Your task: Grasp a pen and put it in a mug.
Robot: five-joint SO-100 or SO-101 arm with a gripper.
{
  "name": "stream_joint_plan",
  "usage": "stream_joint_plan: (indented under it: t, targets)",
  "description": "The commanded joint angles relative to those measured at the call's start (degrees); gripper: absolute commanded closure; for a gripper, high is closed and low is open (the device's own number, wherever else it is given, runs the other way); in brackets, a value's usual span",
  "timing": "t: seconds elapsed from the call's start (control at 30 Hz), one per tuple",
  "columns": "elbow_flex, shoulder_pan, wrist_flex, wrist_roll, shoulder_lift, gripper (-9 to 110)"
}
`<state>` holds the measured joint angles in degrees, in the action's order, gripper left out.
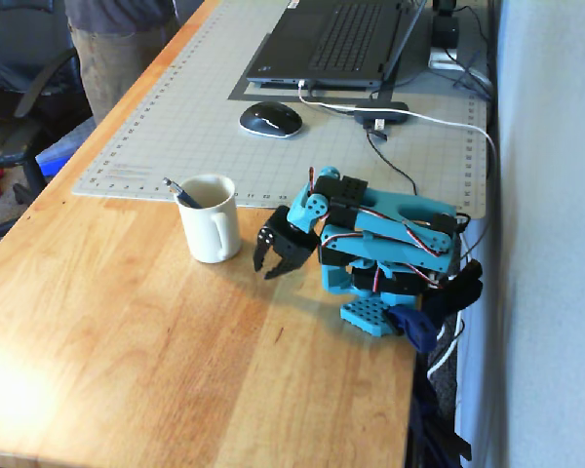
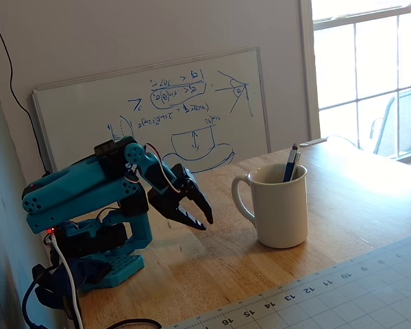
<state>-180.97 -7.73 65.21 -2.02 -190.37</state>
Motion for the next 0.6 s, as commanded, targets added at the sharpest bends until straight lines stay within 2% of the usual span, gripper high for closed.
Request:
stream_joint_plan:
  t: [0.0,0.57]
  targets:
    - [0.97,0.18,1.23,0.18,-1.67,96]
    - [1.05,-0.26,1.23,0.26,-1.58,96]
